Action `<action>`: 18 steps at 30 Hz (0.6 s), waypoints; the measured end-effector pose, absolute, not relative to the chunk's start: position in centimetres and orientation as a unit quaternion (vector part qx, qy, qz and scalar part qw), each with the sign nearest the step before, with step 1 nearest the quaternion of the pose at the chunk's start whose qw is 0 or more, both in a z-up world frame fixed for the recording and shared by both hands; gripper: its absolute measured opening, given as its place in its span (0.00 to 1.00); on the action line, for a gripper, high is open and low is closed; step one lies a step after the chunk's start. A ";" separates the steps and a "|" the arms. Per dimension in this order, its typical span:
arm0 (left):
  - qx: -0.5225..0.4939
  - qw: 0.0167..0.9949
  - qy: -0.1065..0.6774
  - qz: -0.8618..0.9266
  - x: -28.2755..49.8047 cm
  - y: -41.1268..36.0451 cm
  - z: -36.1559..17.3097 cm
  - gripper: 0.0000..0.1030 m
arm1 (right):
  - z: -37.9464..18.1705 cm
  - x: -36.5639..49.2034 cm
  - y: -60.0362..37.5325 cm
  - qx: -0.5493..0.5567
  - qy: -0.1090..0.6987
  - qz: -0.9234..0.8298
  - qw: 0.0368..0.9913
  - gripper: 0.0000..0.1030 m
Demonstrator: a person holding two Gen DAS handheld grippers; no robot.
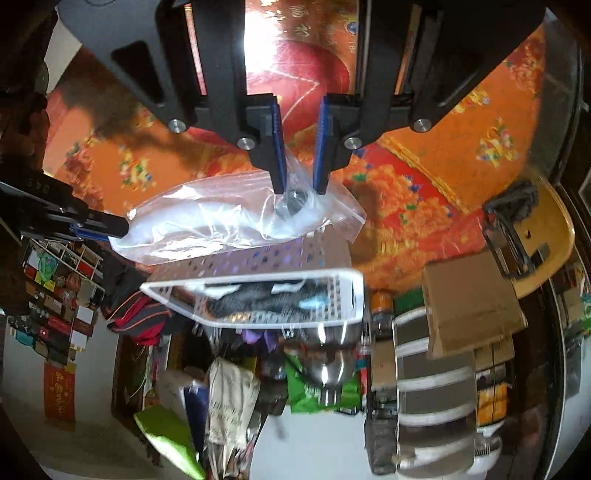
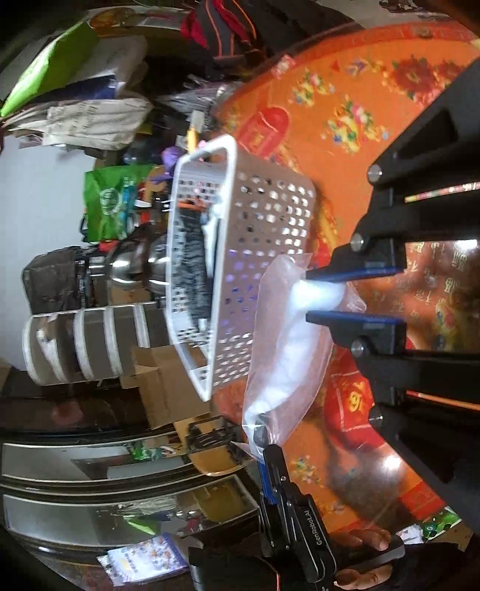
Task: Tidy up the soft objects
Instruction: 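Lift the plastic bag into the white basket and open both tools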
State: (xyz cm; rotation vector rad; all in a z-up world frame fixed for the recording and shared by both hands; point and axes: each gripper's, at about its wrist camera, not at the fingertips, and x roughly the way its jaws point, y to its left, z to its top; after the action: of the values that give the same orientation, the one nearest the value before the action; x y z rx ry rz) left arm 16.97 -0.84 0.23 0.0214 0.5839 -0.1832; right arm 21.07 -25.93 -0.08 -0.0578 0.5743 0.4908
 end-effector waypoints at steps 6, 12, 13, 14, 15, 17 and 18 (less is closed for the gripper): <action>0.018 0.963 0.252 -0.096 17.1 -1.8 4.4 0.13 | 4.2 20.0 -26.8 -0.039 0.239 0.235 0.941 0.13; 0.009 0.970 0.219 -0.102 20.7 -2.4 9.1 0.13 | 9.0 22.0 -27.4 -0.060 0.210 0.221 0.951 0.13; 0.005 0.970 0.220 -0.104 22.0 -2.5 9.8 0.13 | 9.7 22.9 -27.5 -0.062 0.209 0.217 0.951 0.13; 0.005 0.970 0.222 -0.103 23.2 -2.7 10.3 0.13 | 10.3 23.9 -27.6 -0.066 0.208 0.211 0.953 0.13; 0.003 0.970 0.223 -0.099 24.2 -2.8 10.8 0.13 | 10.9 24.9 -27.6 -0.067 0.207 0.206 0.954 0.13; 0.005 0.967 0.235 -0.098 26.9 -3.1 11.3 0.13 | 11.8 27.5 -27.7 -0.060 0.217 0.207 0.952 0.13; 0.002 0.966 0.243 -0.092 28.6 -3.2 11.4 0.13 | 12.0 28.6 -27.7 -0.057 0.217 0.203 0.953 0.13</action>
State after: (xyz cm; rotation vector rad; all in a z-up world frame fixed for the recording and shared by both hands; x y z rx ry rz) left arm 28.59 -3.23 11.39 0.0046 0.4913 -0.1870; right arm 28.58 -27.73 11.97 -0.1161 0.4415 0.4133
